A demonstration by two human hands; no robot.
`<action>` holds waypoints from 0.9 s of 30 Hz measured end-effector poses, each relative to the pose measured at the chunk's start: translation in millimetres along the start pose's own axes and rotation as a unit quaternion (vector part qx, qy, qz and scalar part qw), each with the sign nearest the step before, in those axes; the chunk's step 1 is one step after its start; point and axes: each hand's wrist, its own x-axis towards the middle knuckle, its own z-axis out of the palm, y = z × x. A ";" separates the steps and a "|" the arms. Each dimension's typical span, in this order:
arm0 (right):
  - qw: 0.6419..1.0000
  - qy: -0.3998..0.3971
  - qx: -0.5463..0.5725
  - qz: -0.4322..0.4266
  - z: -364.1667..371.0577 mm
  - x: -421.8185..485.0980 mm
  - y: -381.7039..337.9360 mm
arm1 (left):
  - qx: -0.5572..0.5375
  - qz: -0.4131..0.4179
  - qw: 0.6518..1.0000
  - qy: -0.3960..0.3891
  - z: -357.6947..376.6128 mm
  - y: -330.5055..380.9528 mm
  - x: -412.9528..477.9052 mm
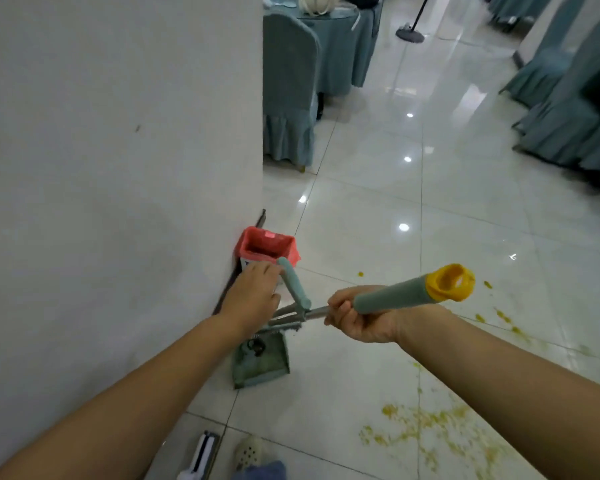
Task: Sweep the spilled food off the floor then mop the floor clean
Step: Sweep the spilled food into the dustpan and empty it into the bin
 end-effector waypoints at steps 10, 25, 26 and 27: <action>0.979 -0.012 -0.204 0.001 -127.8 -85.8 73.6 | 0.209 0.106 0.911 -0.339 74.9 141.0 -37.2; 0.974 0.022 0.205 -0.094 -222.3 -158.8 185.9 | 0.002 0.018 0.933 -0.359 177.2 241.4 -115.7; 0.977 0.024 0.187 -0.097 -224.6 -161.1 191.9 | -0.010 0.018 0.933 -0.358 178.6 246.3 -118.3; 0.981 0.027 0.168 -0.098 -226.2 -164.0 196.6 | -0.023 0.018 0.934 -0.357 180.4 250.5 -119.4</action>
